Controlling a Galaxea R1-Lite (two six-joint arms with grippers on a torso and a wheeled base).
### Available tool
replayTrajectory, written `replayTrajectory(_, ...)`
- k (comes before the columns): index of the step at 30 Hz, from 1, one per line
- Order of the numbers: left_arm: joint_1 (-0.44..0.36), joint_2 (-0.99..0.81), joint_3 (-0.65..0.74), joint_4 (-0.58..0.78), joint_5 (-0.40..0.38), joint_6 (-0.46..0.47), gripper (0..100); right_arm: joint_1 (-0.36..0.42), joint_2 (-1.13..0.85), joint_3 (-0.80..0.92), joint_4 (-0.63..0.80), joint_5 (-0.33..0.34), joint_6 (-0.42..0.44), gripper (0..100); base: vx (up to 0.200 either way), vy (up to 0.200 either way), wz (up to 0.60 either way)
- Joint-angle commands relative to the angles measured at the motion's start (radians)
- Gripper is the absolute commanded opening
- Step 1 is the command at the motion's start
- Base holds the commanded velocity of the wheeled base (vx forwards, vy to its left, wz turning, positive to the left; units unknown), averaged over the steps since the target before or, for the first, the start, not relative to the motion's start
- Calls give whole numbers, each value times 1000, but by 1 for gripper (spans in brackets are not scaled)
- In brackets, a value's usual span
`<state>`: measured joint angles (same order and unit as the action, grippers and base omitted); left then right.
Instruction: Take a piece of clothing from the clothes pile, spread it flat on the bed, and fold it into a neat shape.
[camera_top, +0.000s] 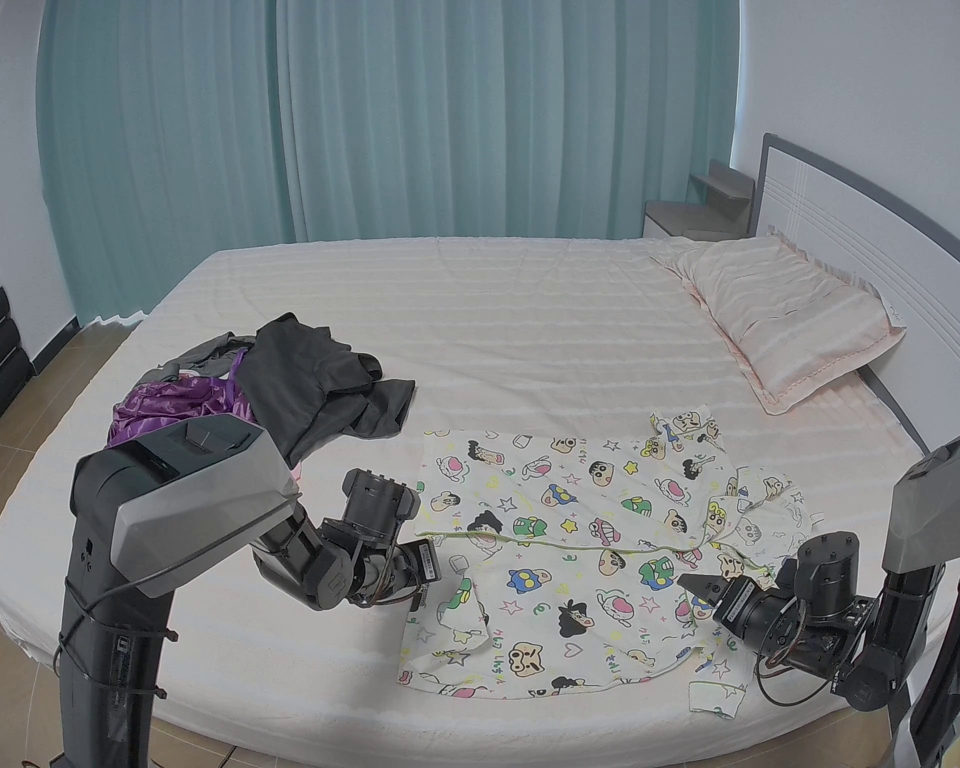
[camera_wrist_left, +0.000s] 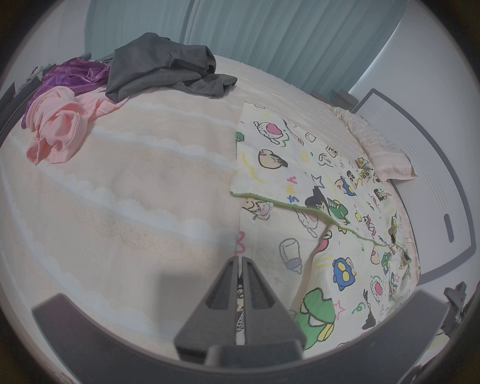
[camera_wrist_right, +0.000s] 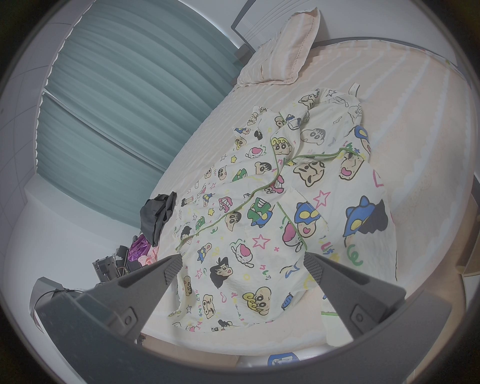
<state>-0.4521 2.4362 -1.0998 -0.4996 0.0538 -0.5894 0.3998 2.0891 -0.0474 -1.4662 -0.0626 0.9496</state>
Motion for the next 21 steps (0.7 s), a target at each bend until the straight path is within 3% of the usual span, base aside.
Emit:
replayTrajectory(1, 0, -11, 11, -28, 9, 2, 0, 1, 0, 0, 0, 0, 0, 100, 0, 0, 0)
replayTrajectory(7, -2, -109, 55, -59, 12, 3, 0, 1, 0, 0, 0, 0, 0, 100, 0, 0, 0)
replayTrajectory(8, -2, -112, 58, -59, 12, 5, 100, 1, 0, 0, 0, 0, 0, 100, 0, 0, 0)
replayTrajectory(12, -14, -143, 63, -71, 4, -4, 100, 1, 0, 0, 0, 0, 0, 100, 0, 0, 0)
replayTrajectory(21, -143, -108, 57, -71, -3, -44, 100, 1, 0, 0, 0, 0, 0, 100, 0, 0, 0)
